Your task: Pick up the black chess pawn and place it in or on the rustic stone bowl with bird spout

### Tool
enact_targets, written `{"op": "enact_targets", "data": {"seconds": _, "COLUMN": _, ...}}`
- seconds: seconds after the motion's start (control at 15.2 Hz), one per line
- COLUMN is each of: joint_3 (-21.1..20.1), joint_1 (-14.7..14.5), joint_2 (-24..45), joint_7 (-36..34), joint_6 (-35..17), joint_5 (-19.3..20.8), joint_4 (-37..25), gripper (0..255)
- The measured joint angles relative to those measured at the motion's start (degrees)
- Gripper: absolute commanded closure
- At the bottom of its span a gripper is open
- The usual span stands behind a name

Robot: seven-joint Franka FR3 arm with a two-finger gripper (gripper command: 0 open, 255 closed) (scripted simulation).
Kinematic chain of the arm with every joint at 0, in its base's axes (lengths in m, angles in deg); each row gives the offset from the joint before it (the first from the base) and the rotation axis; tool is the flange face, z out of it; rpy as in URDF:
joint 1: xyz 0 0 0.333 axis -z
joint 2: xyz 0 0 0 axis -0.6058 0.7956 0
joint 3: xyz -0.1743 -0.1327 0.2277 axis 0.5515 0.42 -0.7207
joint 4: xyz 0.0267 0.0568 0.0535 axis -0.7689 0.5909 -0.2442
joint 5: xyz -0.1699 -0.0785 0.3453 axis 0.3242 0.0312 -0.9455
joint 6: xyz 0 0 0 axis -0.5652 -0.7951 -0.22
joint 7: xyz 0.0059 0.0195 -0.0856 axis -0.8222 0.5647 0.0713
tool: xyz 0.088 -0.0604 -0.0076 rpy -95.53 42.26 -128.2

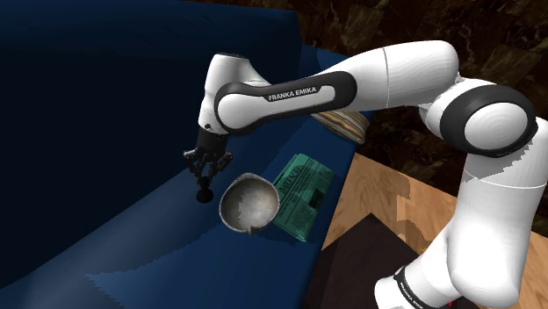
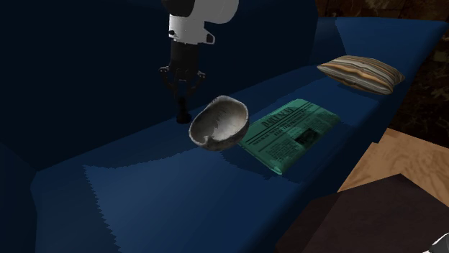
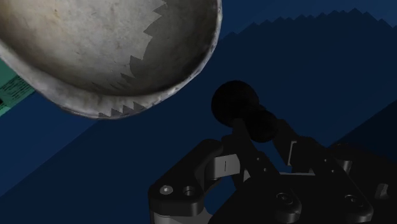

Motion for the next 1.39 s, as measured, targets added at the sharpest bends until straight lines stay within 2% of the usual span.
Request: {"op": "enact_targets", "data": {"seconds": 1.39, "joint_3": -0.6, "joint_1": 0.1, "joint_2": -3.7, "joint_7": -1.7, "joint_6": 14.3, "joint_5": -0.6, "joint_4": -11.0, "gripper": 255}}
